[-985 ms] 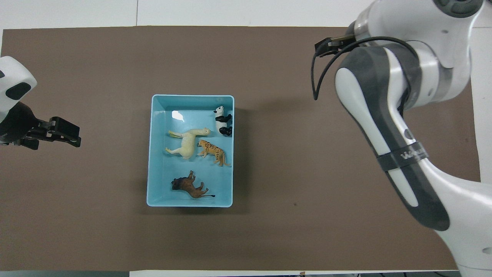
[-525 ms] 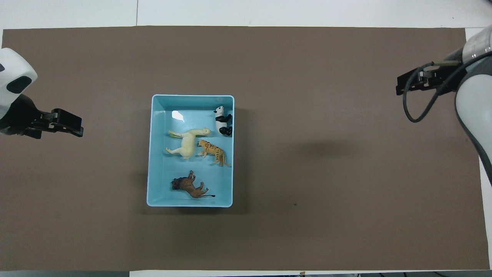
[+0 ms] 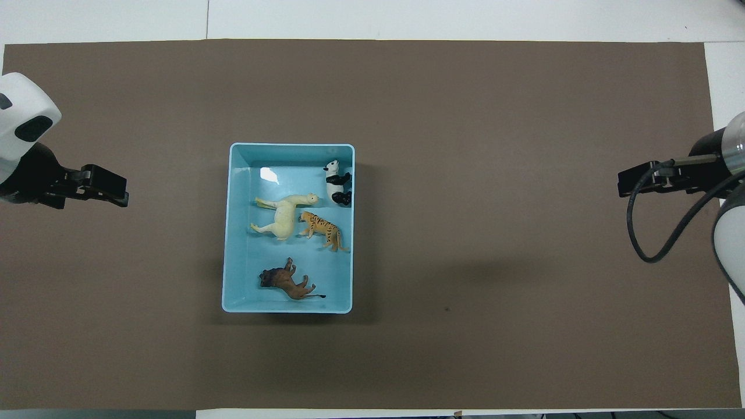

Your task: Put all toys into storage box

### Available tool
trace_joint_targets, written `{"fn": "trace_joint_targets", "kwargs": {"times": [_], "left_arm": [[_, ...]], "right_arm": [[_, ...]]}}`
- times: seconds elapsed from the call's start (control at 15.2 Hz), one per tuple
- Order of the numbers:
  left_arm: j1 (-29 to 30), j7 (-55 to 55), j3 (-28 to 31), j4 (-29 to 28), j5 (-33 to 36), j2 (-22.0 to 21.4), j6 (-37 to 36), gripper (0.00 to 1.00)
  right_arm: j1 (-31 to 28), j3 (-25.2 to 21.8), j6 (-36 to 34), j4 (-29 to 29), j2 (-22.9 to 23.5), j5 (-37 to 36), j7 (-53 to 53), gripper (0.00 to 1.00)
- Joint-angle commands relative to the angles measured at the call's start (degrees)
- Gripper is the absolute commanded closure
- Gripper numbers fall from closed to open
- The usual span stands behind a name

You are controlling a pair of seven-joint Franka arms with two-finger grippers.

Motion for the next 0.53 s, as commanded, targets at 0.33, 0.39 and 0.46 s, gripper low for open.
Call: {"fn": "trace_joint_targets", "kwargs": {"times": [0.33, 0.39, 0.46], "left_arm": [[0.3, 0.3, -0.4, -0.8, 0.8, -1.0, 0.7, 0.0], [0.3, 0.4, -0.3, -0.8, 0.8, -1.0, 0.6, 0.0], [0.6, 0.4, -0.3, -0.8, 0.8, -1.0, 0.7, 0.0]], "right_arm": [[-2.8, 1.2, -0.4, 1.2, -0.2, -0.9, -0.3, 0.0], [-2.8, 1.1, -0.4, 1.2, -0.2, -0.9, -0.4, 0.0], [-2.8, 1.1, -0.2, 1.0, -0.2, -0.8, -0.3, 0.0]]}}
